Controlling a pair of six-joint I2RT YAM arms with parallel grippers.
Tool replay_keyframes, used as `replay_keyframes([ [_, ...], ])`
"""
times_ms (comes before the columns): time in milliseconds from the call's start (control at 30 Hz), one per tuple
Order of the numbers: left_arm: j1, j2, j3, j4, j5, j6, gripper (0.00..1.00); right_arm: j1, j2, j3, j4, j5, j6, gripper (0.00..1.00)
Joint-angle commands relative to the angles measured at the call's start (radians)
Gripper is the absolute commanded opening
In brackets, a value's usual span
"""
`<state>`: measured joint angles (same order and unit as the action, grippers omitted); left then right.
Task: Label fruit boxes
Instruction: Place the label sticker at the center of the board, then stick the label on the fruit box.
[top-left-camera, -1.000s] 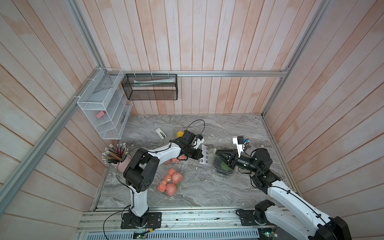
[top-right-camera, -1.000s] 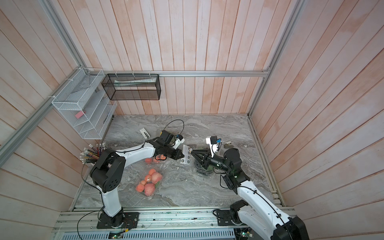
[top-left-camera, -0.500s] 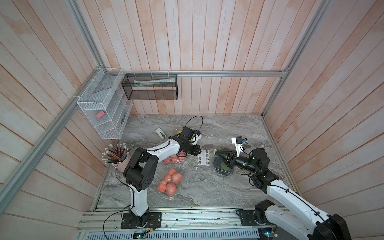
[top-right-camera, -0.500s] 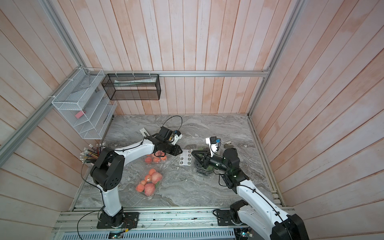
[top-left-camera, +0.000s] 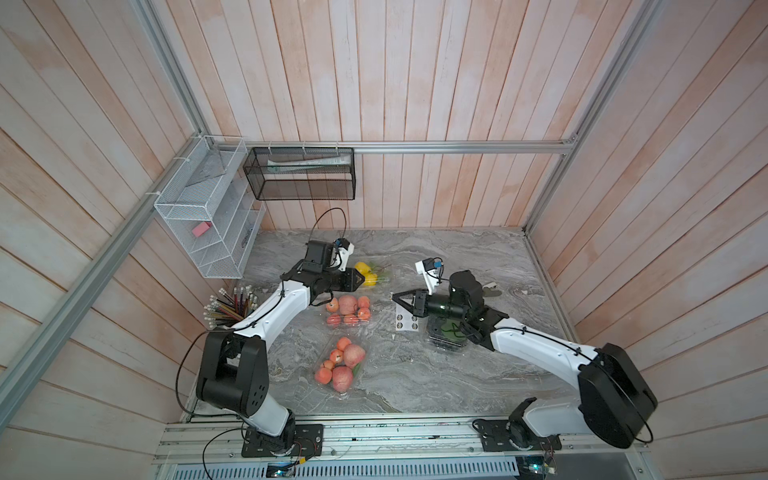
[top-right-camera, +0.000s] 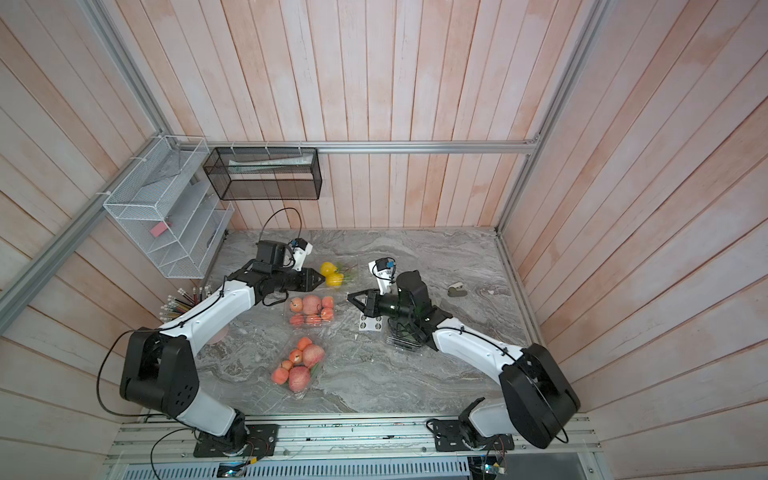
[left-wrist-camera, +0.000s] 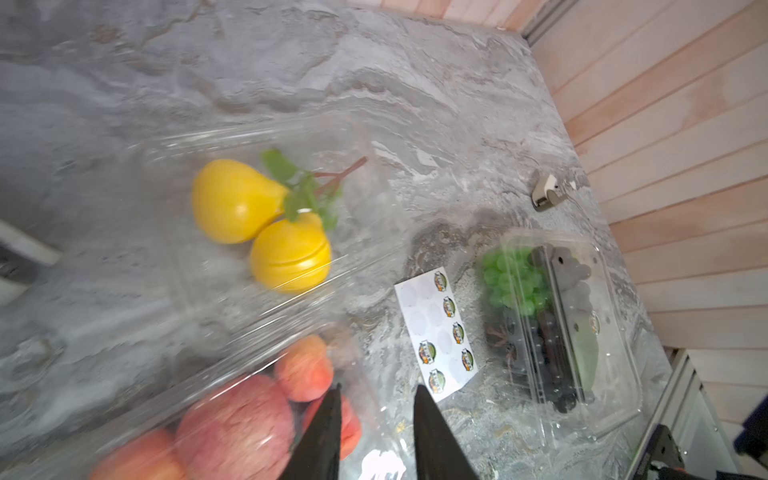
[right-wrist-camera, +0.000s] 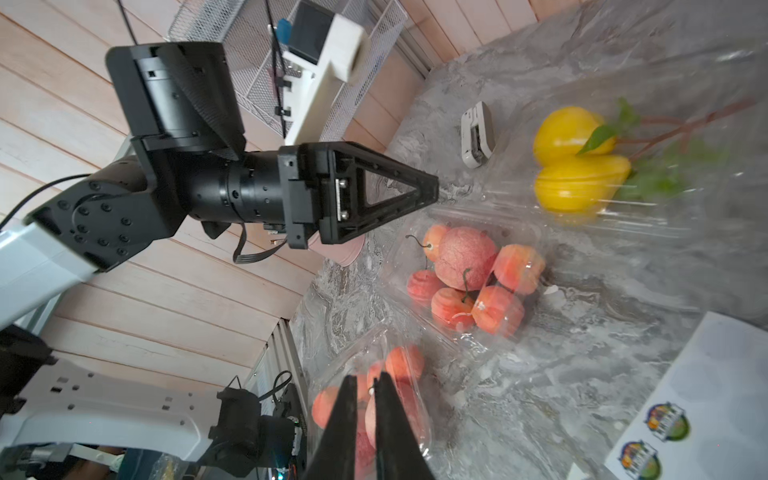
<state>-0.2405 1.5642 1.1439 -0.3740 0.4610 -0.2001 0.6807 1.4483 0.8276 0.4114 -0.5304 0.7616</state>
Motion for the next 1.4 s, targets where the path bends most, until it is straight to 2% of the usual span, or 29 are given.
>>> replay_keyframes([
  [0,0.067,-0.045,-0.050,0.028,0.041,-0.022,0.31,0.022,0.101,0.083,0.002,0.075,0.117,0.13],
  [100,0.116,-0.036,-0.044,0.070,0.060,-0.036,0.29,0.020,0.189,0.171,-0.006,0.141,0.139,0.12],
  [267,0.122,0.027,0.013,0.110,0.105,-0.044,0.24,0.000,0.332,0.355,-0.112,0.188,0.124,0.12],
  [533,0.122,0.116,0.075,0.176,0.113,-0.065,0.19,-0.071,0.502,0.550,-0.169,0.172,0.196,0.09],
  [767,0.121,0.218,0.150,0.207,0.145,-0.095,0.16,-0.088,0.649,0.746,-0.323,0.117,0.181,0.06],
  [1067,0.117,0.277,0.180,0.241,0.193,-0.131,0.15,-0.089,0.783,0.906,-0.430,0.097,0.185,0.04],
  [1367,0.092,0.324,0.175,0.276,0.227,-0.147,0.15,-0.090,0.840,0.967,-0.490,0.080,0.187,0.04],
])
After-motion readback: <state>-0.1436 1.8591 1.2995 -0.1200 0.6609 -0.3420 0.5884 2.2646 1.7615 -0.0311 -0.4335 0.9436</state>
